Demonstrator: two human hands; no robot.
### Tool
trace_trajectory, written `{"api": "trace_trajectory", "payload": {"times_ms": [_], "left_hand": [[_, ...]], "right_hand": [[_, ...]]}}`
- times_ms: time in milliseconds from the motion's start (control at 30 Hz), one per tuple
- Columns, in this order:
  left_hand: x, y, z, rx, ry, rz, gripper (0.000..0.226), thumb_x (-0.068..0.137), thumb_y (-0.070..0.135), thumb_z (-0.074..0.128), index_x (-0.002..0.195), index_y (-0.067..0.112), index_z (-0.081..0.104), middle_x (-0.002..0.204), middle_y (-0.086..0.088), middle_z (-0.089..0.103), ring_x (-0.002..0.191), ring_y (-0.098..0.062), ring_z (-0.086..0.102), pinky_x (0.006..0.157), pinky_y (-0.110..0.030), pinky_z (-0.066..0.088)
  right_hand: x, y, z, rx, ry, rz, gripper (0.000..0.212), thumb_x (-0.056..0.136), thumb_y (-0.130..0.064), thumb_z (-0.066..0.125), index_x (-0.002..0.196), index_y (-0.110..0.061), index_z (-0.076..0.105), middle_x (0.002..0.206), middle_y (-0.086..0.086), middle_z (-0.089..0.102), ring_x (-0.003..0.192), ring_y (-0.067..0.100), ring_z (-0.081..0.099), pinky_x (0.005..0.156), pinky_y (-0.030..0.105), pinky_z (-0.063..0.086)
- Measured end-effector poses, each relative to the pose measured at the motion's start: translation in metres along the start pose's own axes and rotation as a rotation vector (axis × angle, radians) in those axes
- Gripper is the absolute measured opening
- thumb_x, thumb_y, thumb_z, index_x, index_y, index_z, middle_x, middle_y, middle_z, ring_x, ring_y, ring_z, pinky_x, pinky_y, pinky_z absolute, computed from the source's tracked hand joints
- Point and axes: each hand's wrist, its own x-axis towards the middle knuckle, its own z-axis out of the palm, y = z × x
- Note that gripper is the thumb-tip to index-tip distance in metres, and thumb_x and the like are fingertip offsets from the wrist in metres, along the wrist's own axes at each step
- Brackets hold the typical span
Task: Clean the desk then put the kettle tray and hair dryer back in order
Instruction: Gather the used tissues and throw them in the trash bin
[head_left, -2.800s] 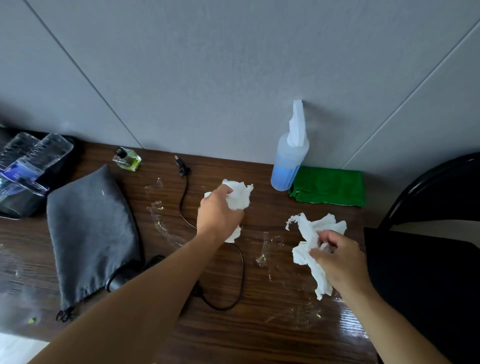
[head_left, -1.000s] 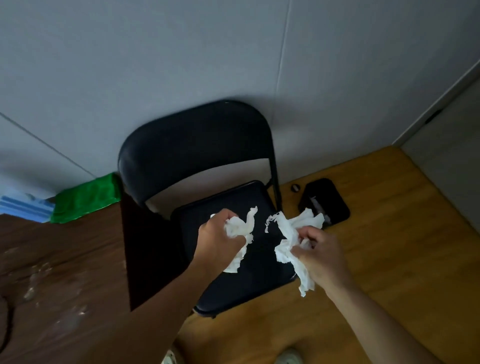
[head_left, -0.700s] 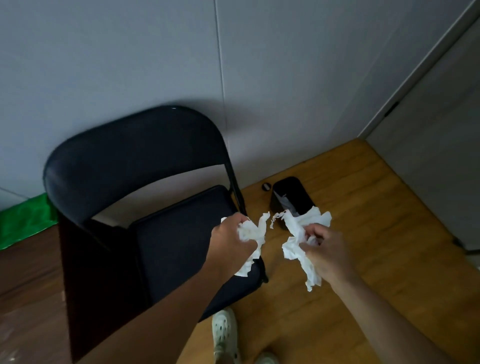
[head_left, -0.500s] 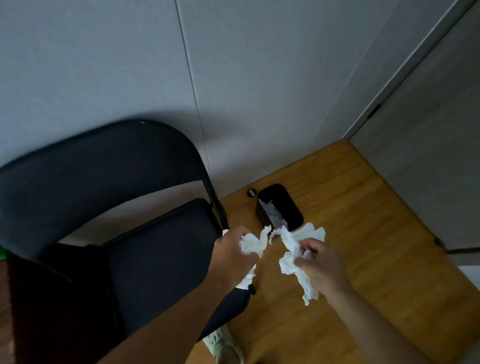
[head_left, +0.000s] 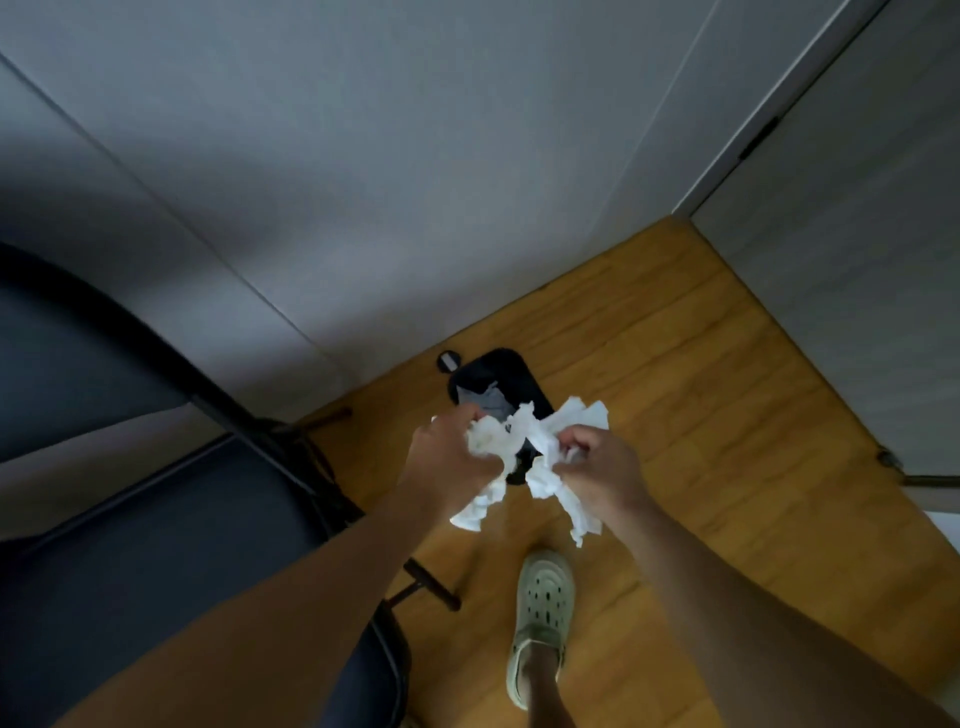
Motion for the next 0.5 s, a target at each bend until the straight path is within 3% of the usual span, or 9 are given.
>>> {"api": "trace_trajectory", "payload": {"times_ms": [100,267,400,500], "left_hand": [[0.045,-0.001,0.023,0.018,0.002,-0.001,0.041,0.07,0.017,0.071,0.107,0.03,0.059,0.096,0.0,0.065,0.097,-0.027,0.064,0.067,-0.032,0.053],[0.11,-0.008,0.058,0.026,-0.011,-0.017,0.036,0.076,0.012,0.072,0.102,0.03,0.055,0.086,0.007,0.058,0.074,-0.006,0.054,0.053,-0.016,0.036],[0.152,-0.031,0.081,-0.005,0.022,-0.106,0.045,0.078,0.011,0.072,0.118,0.024,0.057,0.095,0.009,0.056,0.086,-0.009,0.054,0.056,-0.016,0.036],[0.167,-0.047,0.094,-0.035,0.014,-0.163,0.058,0.08,0.015,0.075,0.133,0.027,0.051,0.106,0.008,0.052,0.098,-0.013,0.052,0.059,-0.014,0.036]], "right_hand": [[0.051,0.019,0.005,-0.037,-0.065,0.005,0.027,0.08,0.004,0.07,0.08,-0.022,0.068,0.075,-0.009,0.065,0.065,0.001,0.057,0.049,0.006,0.039],[0.12,0.04,0.03,-0.152,-0.211,-0.001,0.039,0.084,0.002,0.063,0.062,-0.029,0.054,0.06,-0.012,0.053,0.055,0.003,0.048,0.043,0.007,0.033],[0.156,0.058,0.053,-0.22,-0.239,-0.013,0.031,0.082,0.001,0.068,0.069,-0.024,0.056,0.066,-0.013,0.054,0.068,0.011,0.055,0.05,0.008,0.037],[0.17,0.065,0.06,-0.22,-0.263,-0.031,0.023,0.077,-0.008,0.079,0.089,-0.018,0.062,0.08,-0.009,0.061,0.08,0.013,0.061,0.067,0.026,0.05]]}}
